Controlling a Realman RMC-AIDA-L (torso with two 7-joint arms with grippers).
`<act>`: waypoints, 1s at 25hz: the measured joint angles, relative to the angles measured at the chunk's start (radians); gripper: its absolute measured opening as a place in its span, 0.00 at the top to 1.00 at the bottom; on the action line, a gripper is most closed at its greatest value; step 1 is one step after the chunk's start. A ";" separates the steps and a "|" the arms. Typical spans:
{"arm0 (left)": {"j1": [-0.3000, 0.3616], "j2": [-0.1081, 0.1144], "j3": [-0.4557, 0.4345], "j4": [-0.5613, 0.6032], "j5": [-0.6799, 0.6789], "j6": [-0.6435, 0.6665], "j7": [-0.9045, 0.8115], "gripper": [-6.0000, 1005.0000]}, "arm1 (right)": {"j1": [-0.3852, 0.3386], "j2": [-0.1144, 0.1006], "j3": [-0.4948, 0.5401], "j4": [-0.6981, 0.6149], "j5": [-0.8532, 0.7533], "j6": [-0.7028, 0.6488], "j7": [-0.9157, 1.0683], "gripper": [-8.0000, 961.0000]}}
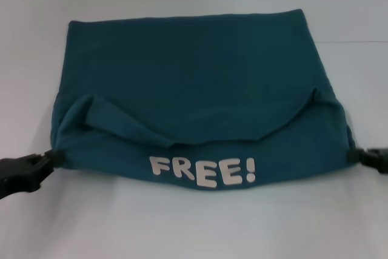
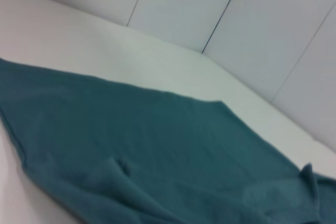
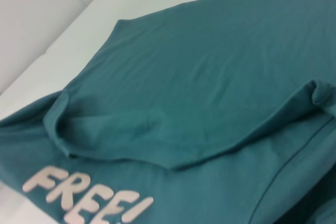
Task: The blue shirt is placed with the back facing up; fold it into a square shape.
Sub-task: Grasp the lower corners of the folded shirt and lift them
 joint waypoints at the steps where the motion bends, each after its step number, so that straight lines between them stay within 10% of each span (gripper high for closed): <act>1: 0.006 0.000 -0.016 0.001 0.001 0.020 0.000 0.95 | -0.014 -0.001 0.001 -0.008 0.000 -0.023 -0.013 0.97; 25: 0.080 0.005 -0.182 0.030 0.215 0.436 -0.009 0.95 | -0.197 -0.041 0.036 -0.084 -0.017 -0.341 -0.186 0.97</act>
